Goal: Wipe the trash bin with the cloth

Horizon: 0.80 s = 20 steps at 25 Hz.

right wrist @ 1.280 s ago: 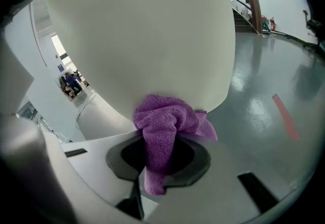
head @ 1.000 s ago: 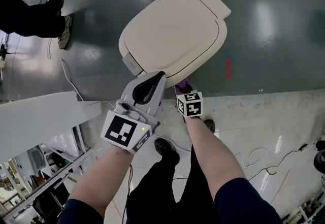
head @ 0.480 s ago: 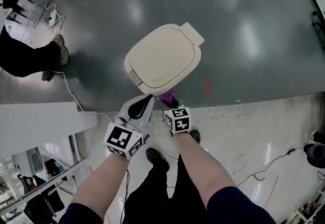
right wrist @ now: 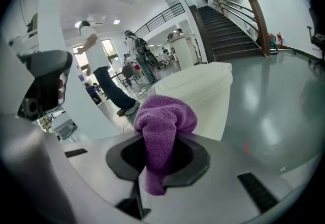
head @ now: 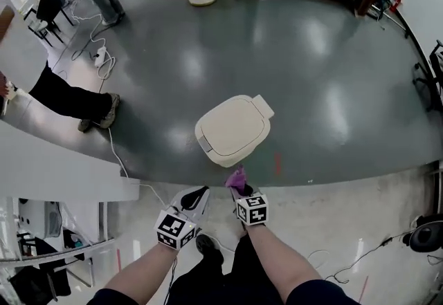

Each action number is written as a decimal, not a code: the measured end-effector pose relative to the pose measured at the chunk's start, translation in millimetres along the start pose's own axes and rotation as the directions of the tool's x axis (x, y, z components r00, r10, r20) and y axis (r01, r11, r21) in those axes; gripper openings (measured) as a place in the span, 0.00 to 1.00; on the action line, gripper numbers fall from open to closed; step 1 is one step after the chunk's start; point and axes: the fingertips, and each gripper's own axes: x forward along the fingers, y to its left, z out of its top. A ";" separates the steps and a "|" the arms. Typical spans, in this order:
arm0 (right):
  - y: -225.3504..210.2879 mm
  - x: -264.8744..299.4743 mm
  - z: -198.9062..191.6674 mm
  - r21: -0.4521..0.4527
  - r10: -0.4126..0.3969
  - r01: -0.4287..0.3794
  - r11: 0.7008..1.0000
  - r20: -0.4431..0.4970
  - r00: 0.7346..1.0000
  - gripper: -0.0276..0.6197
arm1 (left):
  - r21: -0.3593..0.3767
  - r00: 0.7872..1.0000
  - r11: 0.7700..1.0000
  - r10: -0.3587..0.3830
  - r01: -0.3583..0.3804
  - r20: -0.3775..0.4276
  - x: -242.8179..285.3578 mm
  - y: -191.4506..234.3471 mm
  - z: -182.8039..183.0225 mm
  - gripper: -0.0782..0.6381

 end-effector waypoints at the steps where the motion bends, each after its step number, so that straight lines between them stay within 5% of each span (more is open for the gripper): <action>1: 10.5 -13.9 4.4 -0.014 0.013 -0.013 1.000 -0.003 1.000 0.16 | 0.005 1.000 1.000 -0.007 0.007 -0.007 -10.0 -7.5 1.4 0.09; 12: 142.7 -148.2 66.6 -0.170 0.174 -0.163 0.972 0.050 0.983 0.16 | 0.074 0.991 0.990 -0.126 0.123 0.042 -119.1 -87.9 51.4 0.09; 20: 221.2 -229.3 112.4 -0.416 0.295 -0.227 0.880 0.105 0.950 0.16 | 0.101 0.981 0.988 -0.134 0.120 0.140 -171.9 -107.9 92.7 0.09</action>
